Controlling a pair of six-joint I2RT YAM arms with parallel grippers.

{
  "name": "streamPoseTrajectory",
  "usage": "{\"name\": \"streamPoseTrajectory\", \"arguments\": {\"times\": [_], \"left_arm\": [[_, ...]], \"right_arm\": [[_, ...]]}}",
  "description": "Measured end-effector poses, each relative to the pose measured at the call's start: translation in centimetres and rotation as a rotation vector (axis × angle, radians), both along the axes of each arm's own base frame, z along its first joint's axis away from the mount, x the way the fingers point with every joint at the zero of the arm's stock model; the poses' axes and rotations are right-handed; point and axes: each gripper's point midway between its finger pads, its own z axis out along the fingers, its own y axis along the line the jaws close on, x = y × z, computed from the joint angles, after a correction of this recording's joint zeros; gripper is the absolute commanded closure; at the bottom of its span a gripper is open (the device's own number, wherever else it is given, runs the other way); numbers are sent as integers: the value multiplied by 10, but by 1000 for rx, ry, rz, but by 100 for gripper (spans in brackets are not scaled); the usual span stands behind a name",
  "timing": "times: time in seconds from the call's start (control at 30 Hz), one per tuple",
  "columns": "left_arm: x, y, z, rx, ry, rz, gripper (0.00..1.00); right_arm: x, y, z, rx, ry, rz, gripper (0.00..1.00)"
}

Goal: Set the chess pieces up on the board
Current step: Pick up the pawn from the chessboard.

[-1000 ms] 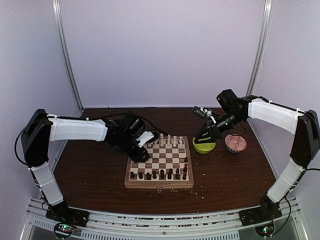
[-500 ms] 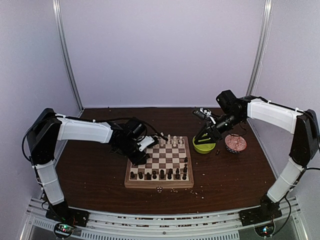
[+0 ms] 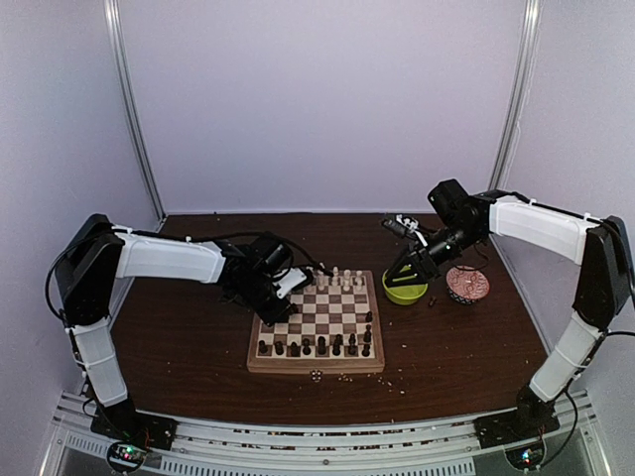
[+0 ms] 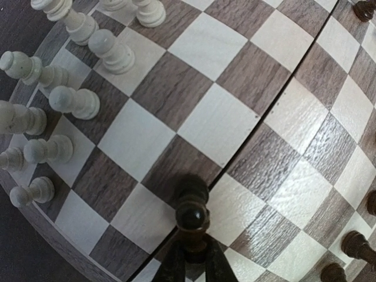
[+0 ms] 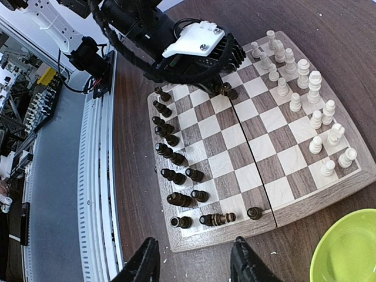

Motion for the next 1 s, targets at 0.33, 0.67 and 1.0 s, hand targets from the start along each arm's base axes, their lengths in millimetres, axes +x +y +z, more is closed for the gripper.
{"name": "streamPoseTrajectory", "arguments": {"times": [0.33, 0.67, 1.0], "left_arm": [[2, -3, 0, -7, -4, -2, 92], [-6, -10, 20, -69, 2, -40, 94], [-23, -4, 31, -97, 36, -61, 94]], "right_arm": [[-1, 2, 0, -1, 4, 3, 58], [-9, 13, -6, -40, -43, 42, 59], [-48, 71, -34, -226, -314, 279, 61]]}}
